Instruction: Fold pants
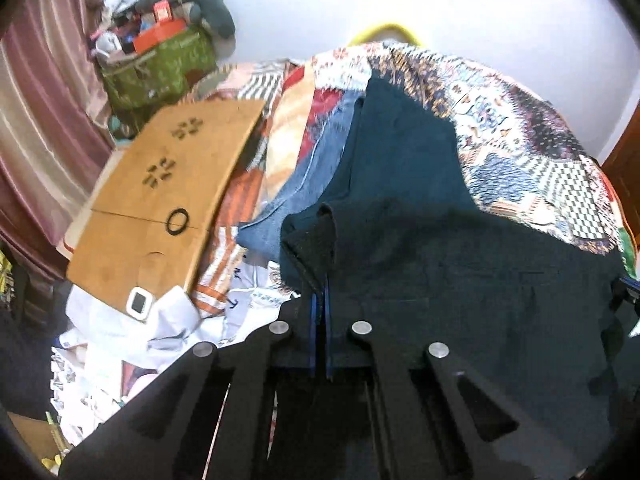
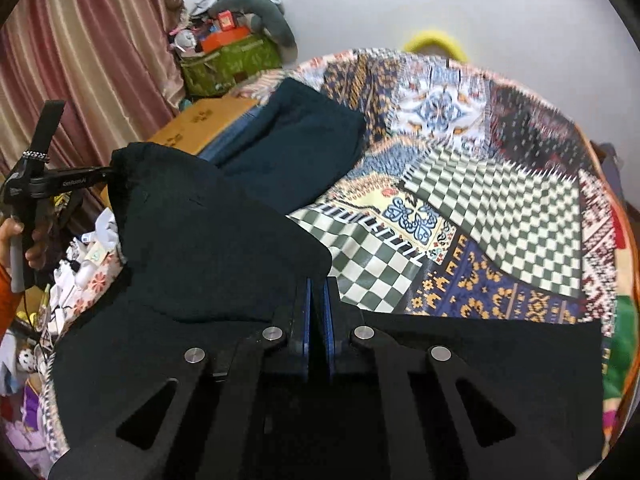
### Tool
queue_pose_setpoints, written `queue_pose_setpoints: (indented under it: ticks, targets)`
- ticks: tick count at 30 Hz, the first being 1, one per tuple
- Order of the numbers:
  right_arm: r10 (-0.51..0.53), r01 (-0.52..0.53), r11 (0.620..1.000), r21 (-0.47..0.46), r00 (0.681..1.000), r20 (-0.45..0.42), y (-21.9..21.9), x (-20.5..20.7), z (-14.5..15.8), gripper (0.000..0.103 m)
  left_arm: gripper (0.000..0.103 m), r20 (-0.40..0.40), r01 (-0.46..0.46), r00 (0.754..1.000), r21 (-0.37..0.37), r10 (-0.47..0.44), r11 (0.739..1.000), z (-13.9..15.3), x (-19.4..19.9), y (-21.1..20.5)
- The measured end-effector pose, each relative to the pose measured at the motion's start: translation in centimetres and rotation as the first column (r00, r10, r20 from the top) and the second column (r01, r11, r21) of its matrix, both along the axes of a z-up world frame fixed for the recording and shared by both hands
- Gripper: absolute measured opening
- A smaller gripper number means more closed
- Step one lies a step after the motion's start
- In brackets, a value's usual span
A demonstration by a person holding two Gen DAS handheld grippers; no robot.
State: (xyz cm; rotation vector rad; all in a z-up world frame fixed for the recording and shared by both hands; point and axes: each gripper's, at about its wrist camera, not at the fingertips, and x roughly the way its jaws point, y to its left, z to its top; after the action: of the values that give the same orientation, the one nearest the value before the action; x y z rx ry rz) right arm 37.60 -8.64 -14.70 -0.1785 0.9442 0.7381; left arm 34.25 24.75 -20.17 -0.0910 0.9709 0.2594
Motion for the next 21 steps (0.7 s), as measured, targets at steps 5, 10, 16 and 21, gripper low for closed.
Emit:
queue_pose_setpoints:
  ticks: [5, 10, 16, 21]
  targets:
    - [0.022, -0.022, 1.0, 0.007, 0.999, 0.039, -1.0, -3.7, 2.0, 0.005, 0.002, 0.042, 0.021, 0.999, 0.012, -0.022, 1.0, 2.0, -4.1, -0.5]
    - [0.046, -0.047, 0.999, 0.007, 0.997, 0.058, -1.4, -7.4, 2.7, 0.005, 0.002, 0.063, 0.025, 0.998, 0.011, -0.026, 1.0, 2.4, -8.1, -1.5]
    - [0.074, -0.074, 0.997, -0.008, 0.996, 0.058, -1.5, -11.2, 2.0, 0.005, 0.002, 0.054, 0.02, 0.998, -0.002, -0.02, 1.0, 1.6, -11.9, -2.0]
    - [0.076, -0.077, 0.997, 0.008, 0.997, 0.029, -1.4, -13.3, 1.1, 0.005, 0.002, 0.035, 0.004, 0.999, -0.012, -0.004, 1.0, 0.4, -14.3, -1.6]
